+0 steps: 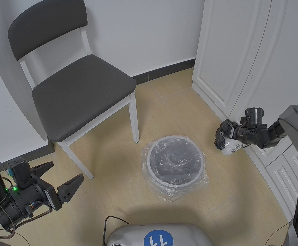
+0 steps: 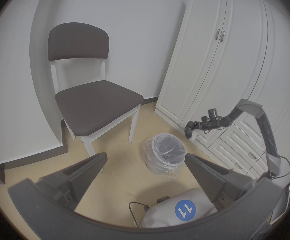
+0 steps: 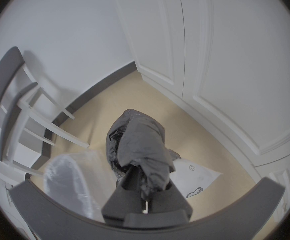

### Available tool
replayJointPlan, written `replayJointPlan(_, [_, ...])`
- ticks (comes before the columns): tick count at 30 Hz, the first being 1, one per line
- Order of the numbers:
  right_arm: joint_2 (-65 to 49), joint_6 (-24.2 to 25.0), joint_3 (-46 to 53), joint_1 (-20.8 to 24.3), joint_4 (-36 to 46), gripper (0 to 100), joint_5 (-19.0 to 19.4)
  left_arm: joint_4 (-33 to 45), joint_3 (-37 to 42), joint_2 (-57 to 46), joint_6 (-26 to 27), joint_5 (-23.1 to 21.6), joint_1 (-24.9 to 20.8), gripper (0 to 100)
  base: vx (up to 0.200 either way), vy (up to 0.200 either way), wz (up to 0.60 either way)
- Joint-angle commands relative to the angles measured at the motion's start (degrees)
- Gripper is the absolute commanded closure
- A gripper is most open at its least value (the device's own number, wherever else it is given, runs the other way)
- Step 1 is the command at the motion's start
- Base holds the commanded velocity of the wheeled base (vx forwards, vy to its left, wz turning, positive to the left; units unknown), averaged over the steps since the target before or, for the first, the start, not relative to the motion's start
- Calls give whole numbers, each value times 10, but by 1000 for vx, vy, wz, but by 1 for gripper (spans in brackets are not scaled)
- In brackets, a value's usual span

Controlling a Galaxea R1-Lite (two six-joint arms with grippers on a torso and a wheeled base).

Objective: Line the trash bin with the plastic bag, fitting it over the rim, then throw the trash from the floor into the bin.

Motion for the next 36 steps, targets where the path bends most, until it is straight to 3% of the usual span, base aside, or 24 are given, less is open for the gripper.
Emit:
replayJointPlan(1, [-136,-2,65,10,17,100,20,0,0,1,2,1,-1,0,0,0,0])
replayJointPlan(11, [-288,-15,177,87,16,100,52,-1,1,4,3,1,-1,0,0,0,0])
replayJointPlan(13, [-289,-15,178,89,16,100,52,0,1,4,3,0,-1,0,0,0,0])
replayJointPlan(14, [-286,-15,184,116,13,100,52,0,1,1,3,0,-1,0,0,0,0])
replayJointPlan(19, [-265,-6,182,170,8,100,48,-6,0,-1,3,0,-1,0,0,0,0])
replayJointPlan(22, [-256,-3,176,177,7,100,47,-12,1,1,3,0,-1,0,0,0,0])
replayJointPlan(23, [-233,28,162,207,-16,100,28,-27,4,8,3,0,-1,0,0,0,0])
replayJointPlan(25, [-230,41,166,216,-26,100,15,-28,5,8,3,0,-2,0,0,0,0])
replayJointPlan(27, [-225,94,199,239,-80,100,-20,-28,9,7,10,-1,-5,0,0,0,0])
replayJointPlan(31, [-192,131,238,255,-192,100,-24,-29,13,7,19,0,-5,0,0,0,0])
replayJointPlan(36, [-120,137,267,258,-328,100,-23,-29,13,5,21,0,-5,0,0,0,0])
